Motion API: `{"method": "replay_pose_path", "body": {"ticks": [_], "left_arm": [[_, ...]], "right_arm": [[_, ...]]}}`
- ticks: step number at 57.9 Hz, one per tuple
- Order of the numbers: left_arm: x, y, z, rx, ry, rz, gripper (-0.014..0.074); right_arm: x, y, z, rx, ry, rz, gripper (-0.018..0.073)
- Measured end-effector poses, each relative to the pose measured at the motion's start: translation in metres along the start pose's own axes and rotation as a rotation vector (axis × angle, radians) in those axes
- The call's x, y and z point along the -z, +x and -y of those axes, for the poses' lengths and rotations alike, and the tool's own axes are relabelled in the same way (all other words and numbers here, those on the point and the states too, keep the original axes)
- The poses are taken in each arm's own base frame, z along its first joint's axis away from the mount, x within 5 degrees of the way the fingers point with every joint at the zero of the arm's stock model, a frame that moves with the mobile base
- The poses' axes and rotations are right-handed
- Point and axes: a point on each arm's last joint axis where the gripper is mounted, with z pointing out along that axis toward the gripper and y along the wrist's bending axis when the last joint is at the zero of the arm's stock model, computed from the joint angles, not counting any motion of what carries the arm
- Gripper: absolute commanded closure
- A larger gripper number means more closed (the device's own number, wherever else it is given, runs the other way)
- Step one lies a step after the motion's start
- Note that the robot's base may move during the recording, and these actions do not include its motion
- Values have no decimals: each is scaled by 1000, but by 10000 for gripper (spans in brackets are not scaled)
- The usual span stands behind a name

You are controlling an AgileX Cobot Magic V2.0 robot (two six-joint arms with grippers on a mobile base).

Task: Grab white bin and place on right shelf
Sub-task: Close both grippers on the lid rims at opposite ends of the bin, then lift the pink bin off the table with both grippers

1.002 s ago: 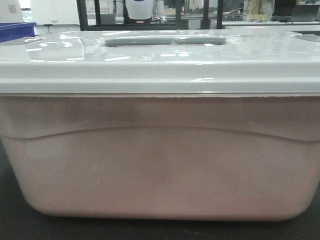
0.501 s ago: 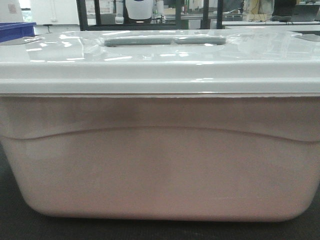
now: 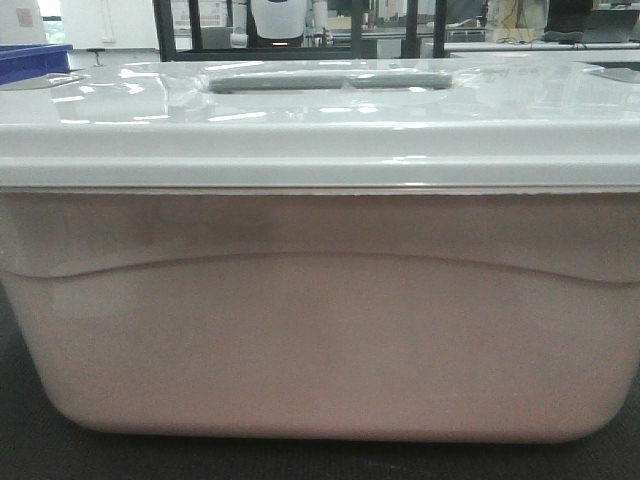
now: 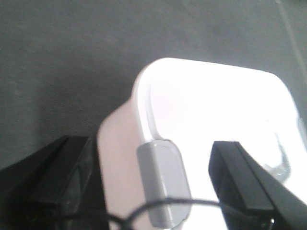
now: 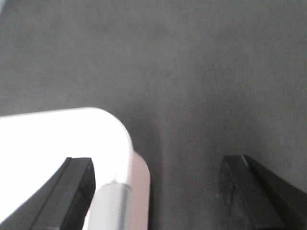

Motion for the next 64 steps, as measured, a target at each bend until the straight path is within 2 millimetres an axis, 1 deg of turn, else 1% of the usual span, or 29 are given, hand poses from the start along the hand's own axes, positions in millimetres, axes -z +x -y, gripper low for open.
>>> {"method": "replay_pose_path", "body": {"ticks": [3, 7, 12, 18, 22, 25, 31, 38, 48, 58, 64], "left_arm": [[-8, -2, -8, 24, 63, -23, 186], [-18, -7, -20, 56, 128, -19, 186], [-29, -11, -34, 101, 164, -10, 188], [-40, -10, -47, 130, 166, -37, 189], [-42, -9, -51, 136, 161, -50, 189], [-44, -7, -52, 141, 160, -57, 189], [-45, -2, -54, 152, 160, -69, 189], [-49, 8, -57, 180, 161, -90, 189], [-56, 21, -57, 206, 171, -127, 189], [-59, 23, -45, 177, 195, -142, 189], [-62, 24, -38, 162, 211, -151, 189]], "right_arm": [[-12, -1, 7, 0, -21, -71, -64], [-26, -1, 15, -2, -92, -156, -64], [-42, -3, 22, -7, -228, -235, -64], [-61, -10, 29, -13, -380, -238, -64], [-73, -13, 34, -20, -433, -227, -64], [-82, -12, 38, -32, -449, -233, -64], [-98, 0, 48, -68, -467, -278, -64], [-113, 23, 56, -133, -492, -321, -64], [-120, 44, 57, -209, -553, -300, -64], [-124, 60, 57, -258, -579, -293, -64], [-127, 67, 51, -254, -602, -311, -64]]}}
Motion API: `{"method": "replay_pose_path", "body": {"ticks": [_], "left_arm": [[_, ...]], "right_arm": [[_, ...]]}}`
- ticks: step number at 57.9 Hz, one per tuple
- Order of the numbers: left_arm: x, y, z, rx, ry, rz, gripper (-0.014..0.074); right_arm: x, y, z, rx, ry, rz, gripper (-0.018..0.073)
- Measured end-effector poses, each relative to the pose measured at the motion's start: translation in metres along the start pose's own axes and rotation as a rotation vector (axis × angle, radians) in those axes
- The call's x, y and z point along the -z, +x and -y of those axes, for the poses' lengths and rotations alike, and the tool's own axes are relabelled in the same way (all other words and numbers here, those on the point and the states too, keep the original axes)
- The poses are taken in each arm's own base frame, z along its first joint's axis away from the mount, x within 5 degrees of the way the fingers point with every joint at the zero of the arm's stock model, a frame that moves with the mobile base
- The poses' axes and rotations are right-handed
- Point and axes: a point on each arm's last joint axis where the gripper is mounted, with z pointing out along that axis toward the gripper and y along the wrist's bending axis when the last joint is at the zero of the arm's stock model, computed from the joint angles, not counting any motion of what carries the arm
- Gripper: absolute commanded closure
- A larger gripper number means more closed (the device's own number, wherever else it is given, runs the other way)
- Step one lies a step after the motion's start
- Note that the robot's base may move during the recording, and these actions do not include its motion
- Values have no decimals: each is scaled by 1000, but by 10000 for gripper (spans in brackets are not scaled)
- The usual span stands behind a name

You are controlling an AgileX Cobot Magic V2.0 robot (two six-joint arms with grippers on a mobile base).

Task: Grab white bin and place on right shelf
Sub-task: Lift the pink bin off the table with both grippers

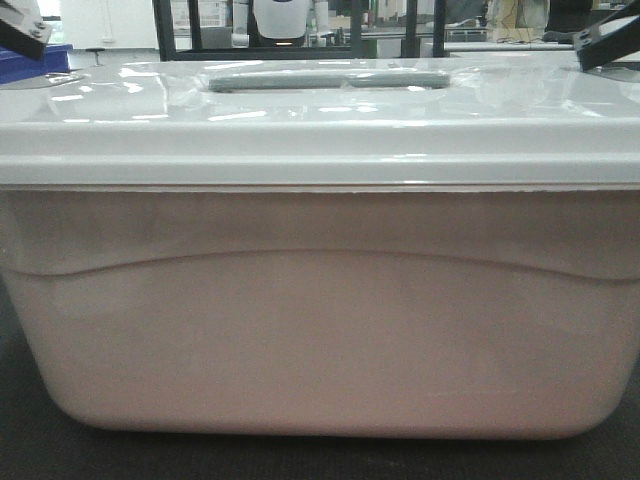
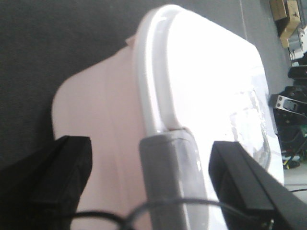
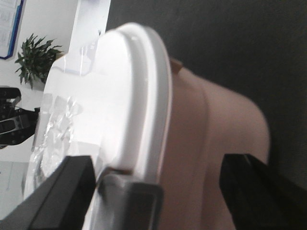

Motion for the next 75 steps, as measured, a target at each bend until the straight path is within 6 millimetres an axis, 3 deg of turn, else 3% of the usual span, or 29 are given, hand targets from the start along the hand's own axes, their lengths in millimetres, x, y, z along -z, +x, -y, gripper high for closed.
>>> {"method": "replay_pose_path", "body": {"ticks": [22, 27, 32, 42, 54, 55, 75], "left_arm": [[-12, 3, 11, -13, 39, -34, 190], [-14, 3, 12, -11, 50, -32, 197], [-15, 3, 14, -13, 52, -36, 226], [-18, 4, 12, -23, 24, -35, 346], [-19, 2, 10, -6, 1, -12, 562], [-17, -13, 18, 91, 101, 145, 723], [-9, -33, 35, 97, 200, 262, 723]], "right_arm": [[-14, 8, -8, 32, -30, -50, -55], [-14, 8, -8, 31, -31, -48, -3], [-14, 7, -8, 28, -35, -41, 104], [-13, 3, -11, 11, -52, 12, 361], [-11, 1, -9, 3, -46, 33, 499], [4, -5, -33, 38, -50, 216, 498], [14, -10, -63, 31, -150, 377, 498]]}}
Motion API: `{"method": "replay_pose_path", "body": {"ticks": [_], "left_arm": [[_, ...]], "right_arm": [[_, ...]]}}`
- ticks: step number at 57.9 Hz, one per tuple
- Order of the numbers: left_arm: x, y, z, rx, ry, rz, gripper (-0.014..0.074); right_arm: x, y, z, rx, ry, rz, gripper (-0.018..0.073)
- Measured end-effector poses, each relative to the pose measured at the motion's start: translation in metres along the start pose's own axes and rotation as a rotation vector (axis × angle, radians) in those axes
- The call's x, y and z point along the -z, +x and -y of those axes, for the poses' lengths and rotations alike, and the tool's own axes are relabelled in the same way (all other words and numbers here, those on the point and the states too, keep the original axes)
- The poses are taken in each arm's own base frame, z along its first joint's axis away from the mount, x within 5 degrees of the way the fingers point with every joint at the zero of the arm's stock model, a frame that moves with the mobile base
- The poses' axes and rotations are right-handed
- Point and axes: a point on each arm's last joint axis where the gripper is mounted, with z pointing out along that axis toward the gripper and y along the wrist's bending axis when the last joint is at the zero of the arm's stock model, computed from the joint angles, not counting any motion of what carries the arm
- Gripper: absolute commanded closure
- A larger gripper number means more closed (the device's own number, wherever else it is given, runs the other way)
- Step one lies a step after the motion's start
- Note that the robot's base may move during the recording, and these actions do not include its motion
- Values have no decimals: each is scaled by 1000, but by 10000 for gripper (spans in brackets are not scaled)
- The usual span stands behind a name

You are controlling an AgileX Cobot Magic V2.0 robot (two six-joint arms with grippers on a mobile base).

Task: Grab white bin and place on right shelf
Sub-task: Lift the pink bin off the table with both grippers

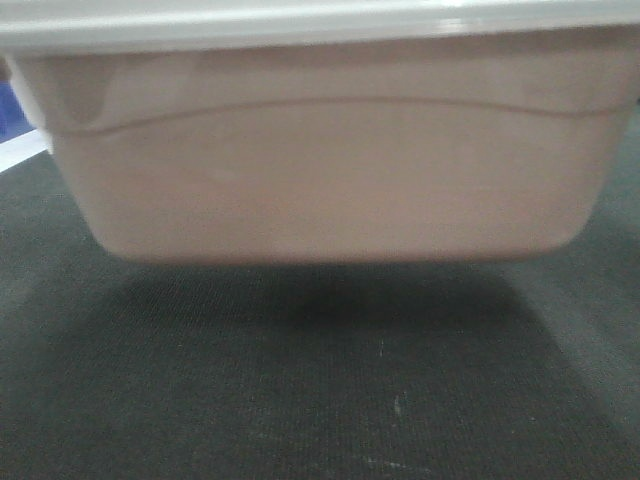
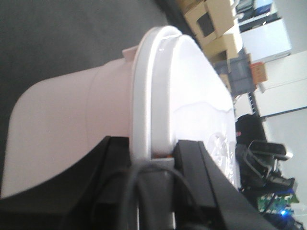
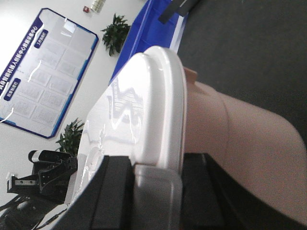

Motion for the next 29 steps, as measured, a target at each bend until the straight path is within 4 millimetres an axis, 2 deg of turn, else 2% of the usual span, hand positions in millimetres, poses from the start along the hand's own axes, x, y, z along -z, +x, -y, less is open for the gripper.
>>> {"method": "replay_pose_path", "body": {"ticks": [11, 24, 29], "left_arm": [[4, -11, 21, -37, 56, 69, 723], [12, -21, 49, -93, 125, 144, 723], [14, -22, 54, -101, 136, 157, 723]], "right_arm": [[2, 0, -8, 6, -21, 20, 498], [7, -8, -31, 50, -69, 46, 498], [8, -12, -41, 74, -89, 60, 498]]}}
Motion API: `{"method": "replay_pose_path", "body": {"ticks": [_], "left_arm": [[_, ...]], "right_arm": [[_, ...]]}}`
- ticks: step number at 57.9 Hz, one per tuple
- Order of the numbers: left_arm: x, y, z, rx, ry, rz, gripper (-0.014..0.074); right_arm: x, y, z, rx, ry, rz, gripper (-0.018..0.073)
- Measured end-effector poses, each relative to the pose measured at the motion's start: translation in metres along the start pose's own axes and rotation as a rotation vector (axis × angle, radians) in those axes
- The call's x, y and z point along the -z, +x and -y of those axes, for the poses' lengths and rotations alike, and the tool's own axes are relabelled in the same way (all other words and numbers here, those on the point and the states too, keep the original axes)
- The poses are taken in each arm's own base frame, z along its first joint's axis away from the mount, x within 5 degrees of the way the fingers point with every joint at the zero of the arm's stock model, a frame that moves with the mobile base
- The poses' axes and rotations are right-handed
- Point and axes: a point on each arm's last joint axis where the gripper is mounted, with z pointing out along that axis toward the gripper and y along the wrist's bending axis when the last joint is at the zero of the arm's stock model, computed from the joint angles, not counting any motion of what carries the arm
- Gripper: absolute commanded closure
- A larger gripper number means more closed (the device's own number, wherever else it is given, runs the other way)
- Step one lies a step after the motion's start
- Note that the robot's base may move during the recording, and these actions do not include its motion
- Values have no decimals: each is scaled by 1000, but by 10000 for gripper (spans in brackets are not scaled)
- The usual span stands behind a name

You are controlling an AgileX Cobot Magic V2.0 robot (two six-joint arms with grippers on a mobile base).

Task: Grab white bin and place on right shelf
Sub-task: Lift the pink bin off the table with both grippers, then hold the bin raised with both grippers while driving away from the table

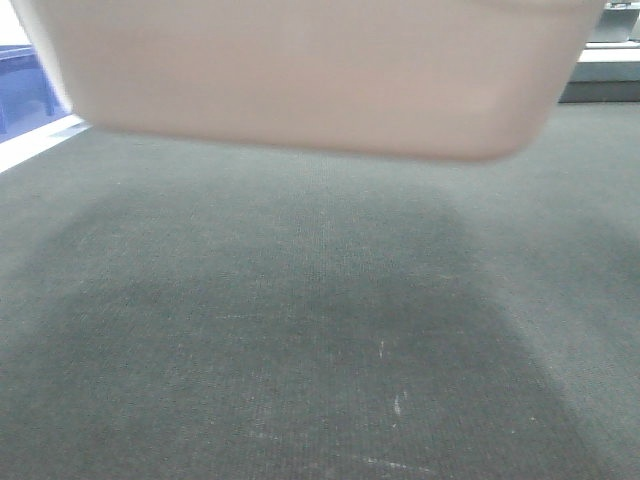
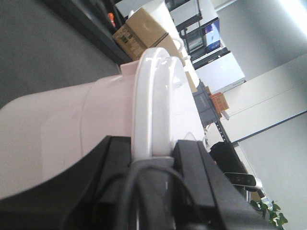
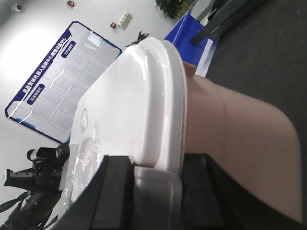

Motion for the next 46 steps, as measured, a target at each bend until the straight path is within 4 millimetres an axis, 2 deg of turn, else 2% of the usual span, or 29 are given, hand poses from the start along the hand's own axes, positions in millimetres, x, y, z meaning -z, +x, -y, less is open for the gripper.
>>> {"method": "replay_pose_path", "body": {"ticks": [16, 46], "left_arm": [[-3, -1, 5, 10, 18, 24, 723], [-9, 2, 6, 20, 12, 25, 722]], "right_arm": [[0, -16, -25, 66, -44, 31, 498], [1, -20, -25, 67, -23, 57, 498]]}}
